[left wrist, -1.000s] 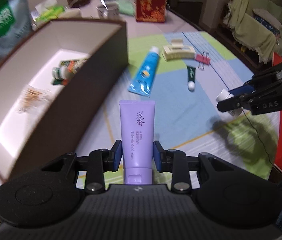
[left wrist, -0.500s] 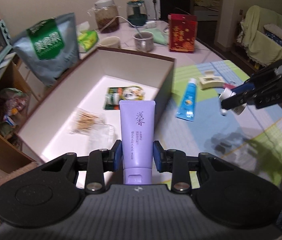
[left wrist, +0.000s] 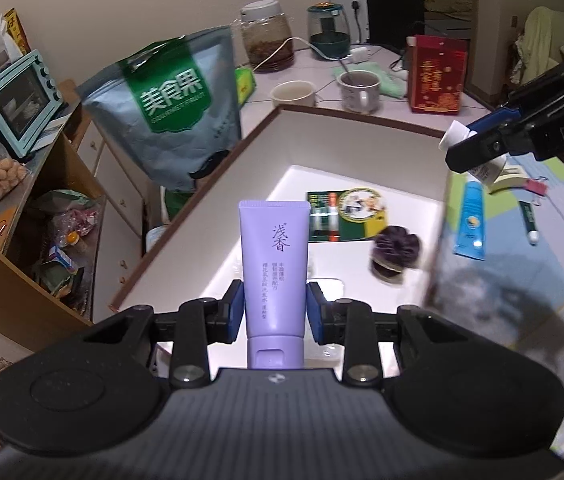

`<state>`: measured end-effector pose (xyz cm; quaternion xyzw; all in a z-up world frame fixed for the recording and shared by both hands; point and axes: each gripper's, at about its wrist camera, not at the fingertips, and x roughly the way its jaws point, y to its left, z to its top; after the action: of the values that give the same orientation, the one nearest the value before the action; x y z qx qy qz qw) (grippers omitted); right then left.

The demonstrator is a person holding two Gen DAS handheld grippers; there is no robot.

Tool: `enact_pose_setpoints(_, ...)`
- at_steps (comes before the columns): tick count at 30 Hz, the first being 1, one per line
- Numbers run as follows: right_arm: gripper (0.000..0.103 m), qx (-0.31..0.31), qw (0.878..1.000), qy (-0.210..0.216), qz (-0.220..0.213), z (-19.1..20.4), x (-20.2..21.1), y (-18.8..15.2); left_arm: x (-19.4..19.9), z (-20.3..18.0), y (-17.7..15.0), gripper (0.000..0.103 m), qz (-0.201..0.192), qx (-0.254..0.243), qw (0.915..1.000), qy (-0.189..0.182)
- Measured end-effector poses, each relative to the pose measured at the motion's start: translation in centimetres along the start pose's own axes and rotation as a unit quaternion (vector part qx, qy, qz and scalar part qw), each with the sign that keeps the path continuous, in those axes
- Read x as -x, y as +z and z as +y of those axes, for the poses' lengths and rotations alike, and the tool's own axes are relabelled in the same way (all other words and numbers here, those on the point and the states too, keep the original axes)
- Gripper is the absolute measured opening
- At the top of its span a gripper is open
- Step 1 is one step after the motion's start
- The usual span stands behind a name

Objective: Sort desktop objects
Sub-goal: 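Lift and carry the purple tube and pill bottle over the brown box, then lower the purple tube and pill bottle into the box and open both grippers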

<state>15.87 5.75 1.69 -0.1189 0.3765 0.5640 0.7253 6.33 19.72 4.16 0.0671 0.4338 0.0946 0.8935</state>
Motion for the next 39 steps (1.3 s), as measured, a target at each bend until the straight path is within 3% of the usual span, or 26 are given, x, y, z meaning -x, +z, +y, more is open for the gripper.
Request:
enact_pose_setpoints(14,0.026,-0.024,0.999,-0.005,0.041,-0.6,-6.9,1.8,-5.0,3.8,-0.5,0.028,0.035,0.022,0.9991,-0.007)
enact_pose_setpoints(39,0.026,-0.045,0.993,-0.014,0.108,-3.0,-13.5,0.9,-11.2,4.3,-1.7,0.028,0.106,0.021,0.9939,-0.020)
